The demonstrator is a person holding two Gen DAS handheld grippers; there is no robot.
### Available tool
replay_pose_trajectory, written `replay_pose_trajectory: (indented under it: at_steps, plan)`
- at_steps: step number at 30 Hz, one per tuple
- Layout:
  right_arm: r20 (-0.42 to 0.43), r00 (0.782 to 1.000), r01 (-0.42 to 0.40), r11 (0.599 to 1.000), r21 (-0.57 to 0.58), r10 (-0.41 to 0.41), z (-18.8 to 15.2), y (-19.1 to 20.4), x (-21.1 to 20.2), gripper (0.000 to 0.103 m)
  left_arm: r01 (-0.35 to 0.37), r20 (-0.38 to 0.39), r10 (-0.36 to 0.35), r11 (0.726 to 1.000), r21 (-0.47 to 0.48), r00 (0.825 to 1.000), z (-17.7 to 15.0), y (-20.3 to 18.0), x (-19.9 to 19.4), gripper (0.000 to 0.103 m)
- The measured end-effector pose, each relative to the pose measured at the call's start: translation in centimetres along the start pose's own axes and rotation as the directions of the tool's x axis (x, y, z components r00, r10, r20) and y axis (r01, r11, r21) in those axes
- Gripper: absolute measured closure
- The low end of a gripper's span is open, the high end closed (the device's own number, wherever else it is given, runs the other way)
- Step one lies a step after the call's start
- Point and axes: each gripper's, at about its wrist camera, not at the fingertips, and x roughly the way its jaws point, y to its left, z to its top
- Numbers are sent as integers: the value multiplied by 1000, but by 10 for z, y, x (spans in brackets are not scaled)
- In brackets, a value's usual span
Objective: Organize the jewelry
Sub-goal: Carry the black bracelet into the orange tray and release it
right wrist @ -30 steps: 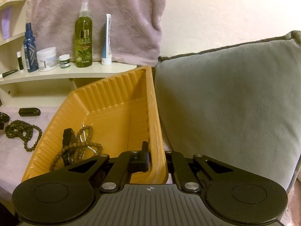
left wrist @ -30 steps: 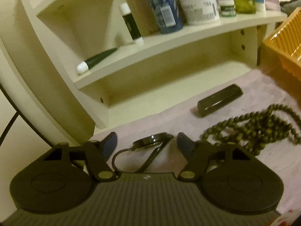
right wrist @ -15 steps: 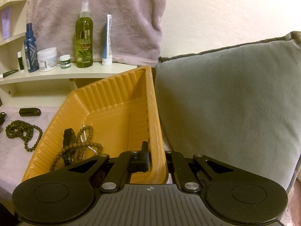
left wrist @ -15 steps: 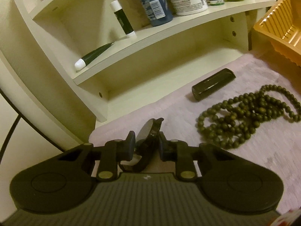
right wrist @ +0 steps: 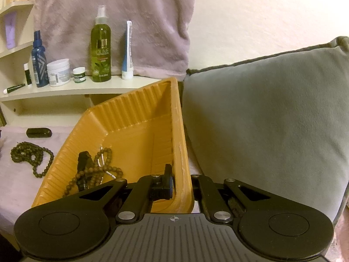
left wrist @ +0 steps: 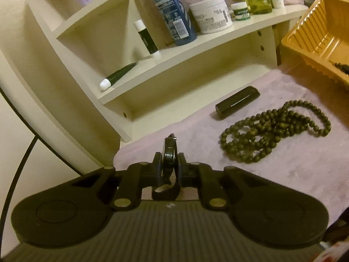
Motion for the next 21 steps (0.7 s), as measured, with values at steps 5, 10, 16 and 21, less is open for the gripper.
replay_pose_trajectory:
  at_steps: [5, 10, 16, 21]
  plan:
    - [4, 1000, -1, 1000, 1, 1, -1, 0, -1, 99, 12, 22, -12, 1000, -11, 1000, 7, -1, -13, 91]
    - [5, 1000, -1, 1000, 1, 1, -1, 0, -1, 99, 46, 69, -44, 999, -25, 997, 24, -3, -30, 91]
    - [9, 1000, 1, 1000, 4, -1, -1, 2, -2, 99, 132, 145, -127, 991, -23, 981, 53, -18, -55, 91]
    - [9, 1000, 0, 1000, 8, 0, -1, 1, -3, 99, 257, 207, -252, 967, 7, 945, 76, -54, -73, 91]
